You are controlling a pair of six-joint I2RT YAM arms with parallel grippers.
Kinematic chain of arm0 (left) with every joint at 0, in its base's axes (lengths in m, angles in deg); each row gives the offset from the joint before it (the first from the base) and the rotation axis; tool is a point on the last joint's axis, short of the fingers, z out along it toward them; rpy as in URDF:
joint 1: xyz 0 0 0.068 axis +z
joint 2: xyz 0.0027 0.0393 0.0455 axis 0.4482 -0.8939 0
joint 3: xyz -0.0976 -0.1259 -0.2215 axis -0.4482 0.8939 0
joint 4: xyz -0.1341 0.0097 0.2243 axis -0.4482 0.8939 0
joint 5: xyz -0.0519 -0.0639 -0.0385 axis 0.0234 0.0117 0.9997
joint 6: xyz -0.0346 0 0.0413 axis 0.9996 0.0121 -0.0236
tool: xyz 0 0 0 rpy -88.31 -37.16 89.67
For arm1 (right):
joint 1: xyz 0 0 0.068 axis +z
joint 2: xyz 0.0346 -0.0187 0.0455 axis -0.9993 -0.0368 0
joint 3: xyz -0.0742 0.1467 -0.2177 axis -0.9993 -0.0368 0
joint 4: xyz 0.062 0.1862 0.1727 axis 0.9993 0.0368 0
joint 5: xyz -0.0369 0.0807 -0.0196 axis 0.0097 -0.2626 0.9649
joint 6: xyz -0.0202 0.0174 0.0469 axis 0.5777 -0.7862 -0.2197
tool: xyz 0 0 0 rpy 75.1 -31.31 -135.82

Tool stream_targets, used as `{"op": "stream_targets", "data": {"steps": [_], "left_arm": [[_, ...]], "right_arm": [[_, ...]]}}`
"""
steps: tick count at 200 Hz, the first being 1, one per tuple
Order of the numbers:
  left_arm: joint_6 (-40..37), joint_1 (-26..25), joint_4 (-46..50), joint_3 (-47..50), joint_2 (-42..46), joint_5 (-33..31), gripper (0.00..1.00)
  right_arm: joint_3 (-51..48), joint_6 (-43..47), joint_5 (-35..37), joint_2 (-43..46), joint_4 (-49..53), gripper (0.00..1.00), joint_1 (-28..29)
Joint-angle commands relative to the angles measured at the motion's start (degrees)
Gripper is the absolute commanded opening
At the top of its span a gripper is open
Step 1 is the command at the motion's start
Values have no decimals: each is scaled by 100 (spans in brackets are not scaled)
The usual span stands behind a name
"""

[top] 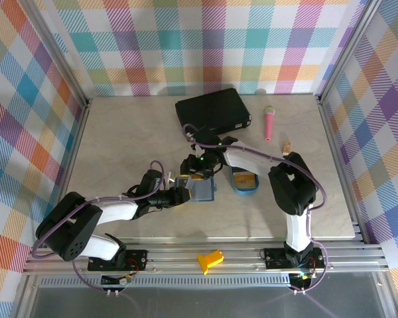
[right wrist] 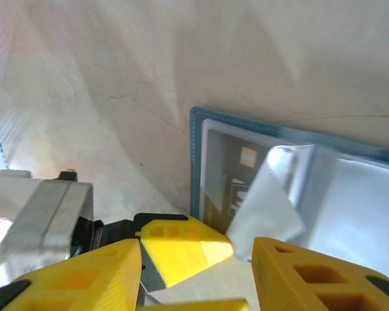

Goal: Put the credit cards into the card holder

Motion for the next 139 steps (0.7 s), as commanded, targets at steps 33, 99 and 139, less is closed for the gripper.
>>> {"op": "stream_targets", "data": {"steps": [33, 99, 139], "left_arm": [[-121, -62, 199, -117, 98, -71, 47], [-152, -62, 649, -155, 717, -236, 47], [-193, -46, 1200, -93, 1447, -369, 48]], "right_arm": [[-40, 454, 221, -219, 557, 50, 26], [324, 588, -596, -684, 290, 50, 160], [334, 568, -581, -477, 154, 50, 160]]}}
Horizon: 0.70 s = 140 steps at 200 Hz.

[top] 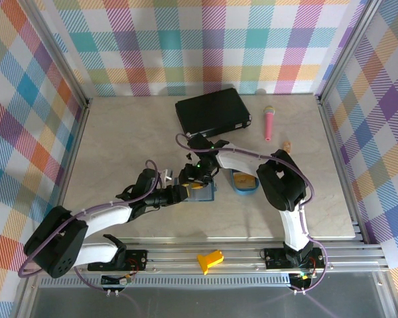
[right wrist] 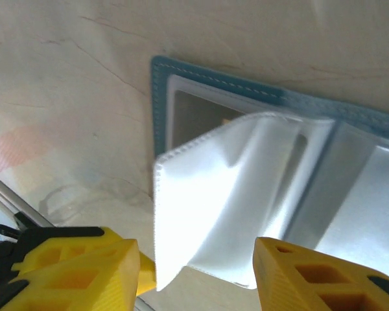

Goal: Put the credit cards into the card holder

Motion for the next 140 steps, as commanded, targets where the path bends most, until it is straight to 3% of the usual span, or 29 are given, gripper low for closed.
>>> {"op": "stream_targets", "data": {"steps": [1, 36, 78, 111, 126, 140], "left_arm": [[-157, -45, 504, -64, 474, -142, 48], [-300, 21, 1208, -19, 1228, -250, 49], [-583, 188, 1729, -72, 2182, -199, 53], [-857, 210, 1418, -161, 2532, 147, 66], [-1034, 202, 1312, -283, 2496, 292, 71], [-1199, 185, 1254, -418, 2409, 409, 74]], "right_arm": [[132, 89, -118, 238, -121, 50, -2], [-197, 161, 106, 866, -533, 52, -107], [-1465, 838, 634, 2260, -1629, 53, -419], [-2797, 2147, 1411, 3846, -2929, 58, -518], [-3056, 2662, 1709, 4347, -2887, 62, -602], [-3090, 3206, 1789, 4687, -2487, 71, -702]]}}
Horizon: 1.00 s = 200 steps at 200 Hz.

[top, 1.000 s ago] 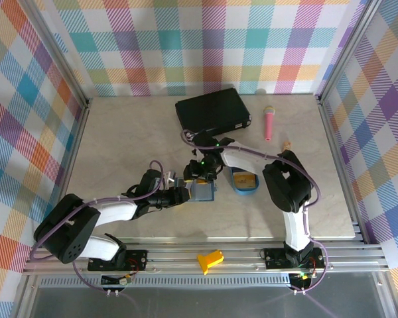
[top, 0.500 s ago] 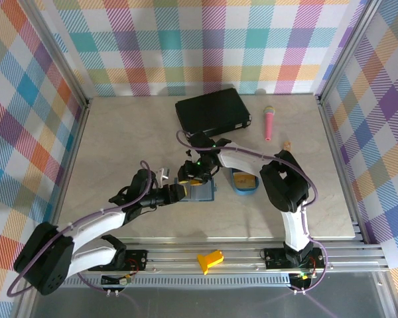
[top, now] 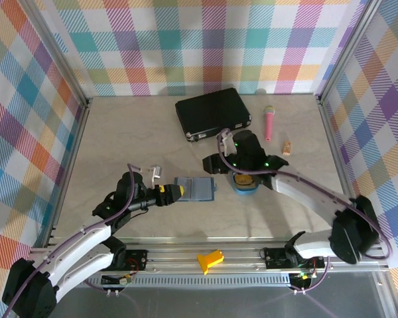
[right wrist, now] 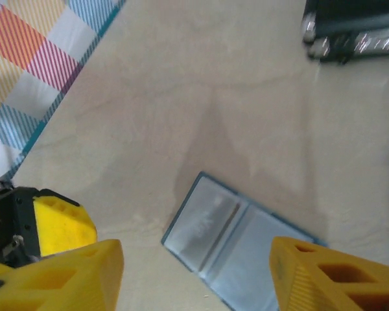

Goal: Put the credit cards into the card holder

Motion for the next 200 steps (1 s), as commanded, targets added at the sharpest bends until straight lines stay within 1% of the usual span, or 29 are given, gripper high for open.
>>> {"op": "stream_targets", "data": {"steps": [1, 15, 30, 50, 67, 76, 92, 102, 109, 119, 127, 145, 156, 167, 175, 184, 200], "left_arm": [[-446, 14, -159, -366, -59, 350, 74], [-667, -4, -161, -544, -148, 428, 77], [-947, -20, -89, -765, -235, 388, 80], [-1463, -22, 50, -1073, -397, 310, 85], [-1808, 25, 83, -1307, -592, 175, 94], [-1925, 106, 65, -1464, -764, 287, 98], [-2098, 262, 47, -1851, -1259, 755, 100], [-2224, 296, 37, -2094, -1613, 1024, 99], [-2351, 303, 38, -2288, -1847, 1221, 98], [-2681, 305, 78, -2507, -2124, 1455, 96], [-2927, 304, 200, -2664, -2295, 1492, 95], [-3490, 304, 581, -2929, -2502, 1468, 94], [-3887, 304, 908, -3073, -2575, 1493, 94], [-4399, 304, 1359, -3224, -2655, 1576, 94], [-4658, 304, 1535, -3266, -2703, 1551, 94], [-4700, 304, 1537, -3191, -2723, 1428, 94], [-4692, 304, 1162, -2824, -2723, 1419, 94]], "right_arm": [[-130, 1330, 518, 484, -141, 72, -117], [-117, 1801, 503, 767, 240, 76, -285], [-68, 2200, 250, 976, 640, 76, -639], [47, 2787, 227, 1167, 1177, 73, -1214], [46, 3287, -490, 1356, 1439, 72, -1913], [-12, 3670, -983, 1438, 1508, 71, -2256], [-161, 4547, -1583, 1529, 1670, 72, -2682], [-138, 5481, -1970, 1418, 2044, 71, -2832], [-51, 6022, -1928, 1270, 2316, 69, -2839], [120, 6349, -1746, 992, 2515, 68, -2839], [305, 6532, -1593, 717, 2672, 67, -2840], [771, 7524, -1450, 68, 3346, 62, -2748], [875, 8402, -881, -275, 3675, 62, -2430], [829, 9080, -308, -559, 3615, 63, -2146], [838, 9326, -153, -762, 3521, 64, -2050], [946, 9481, -169, -1049, 3538, 63, -2003], [1124, 9599, -267, -1426, 3435, 60, -1948]]}}
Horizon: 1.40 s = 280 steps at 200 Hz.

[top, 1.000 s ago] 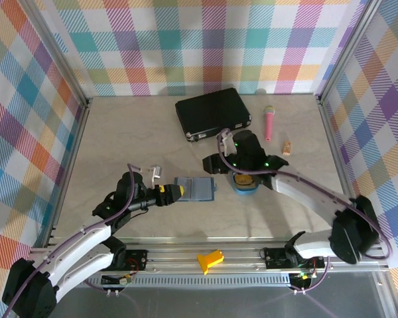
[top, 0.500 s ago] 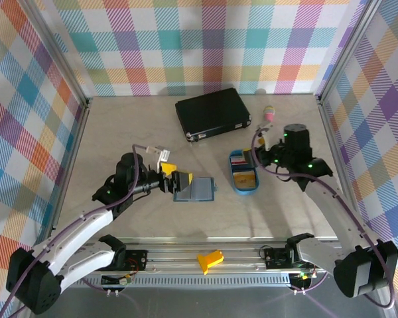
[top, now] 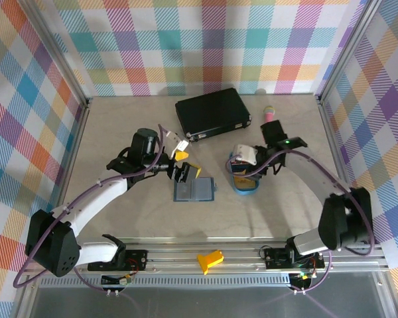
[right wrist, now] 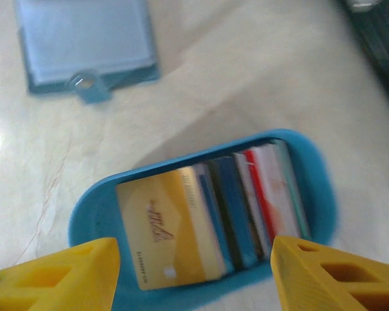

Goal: Put the credit cards into the card holder

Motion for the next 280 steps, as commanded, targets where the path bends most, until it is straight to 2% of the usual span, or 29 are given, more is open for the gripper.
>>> {"op": "stream_targets", "data": {"steps": [1, 13, 70, 132, 194, 216, 280], "left_arm": [[-653, 41, 81, 275, -46, 120, 94], [-756, 33, -34, 440, -79, 215, 94], [-1019, -119, 212, 331, -328, 256, 93], [-1141, -327, 288, 310, -345, 207, 93], [-1181, -345, 288, 339, -213, 169, 93], [-1192, -350, 296, 362, -195, 171, 93], [-1188, -363, 279, 343, -266, 174, 93]], "right_arm": [[306, 1156, 164, -444, 246, 60, 70], [413, 1186, 179, -665, 239, 56, 87], [521, 1579, 228, -1200, 352, 56, 189], [93, 1625, 992, -1464, -297, 64, 437], [-242, 1780, 1146, -1601, -742, 66, 454], [-406, 1754, 1216, -1615, -1060, 63, 455], [-745, 1612, 1454, -1702, -1642, 41, 455]]}}
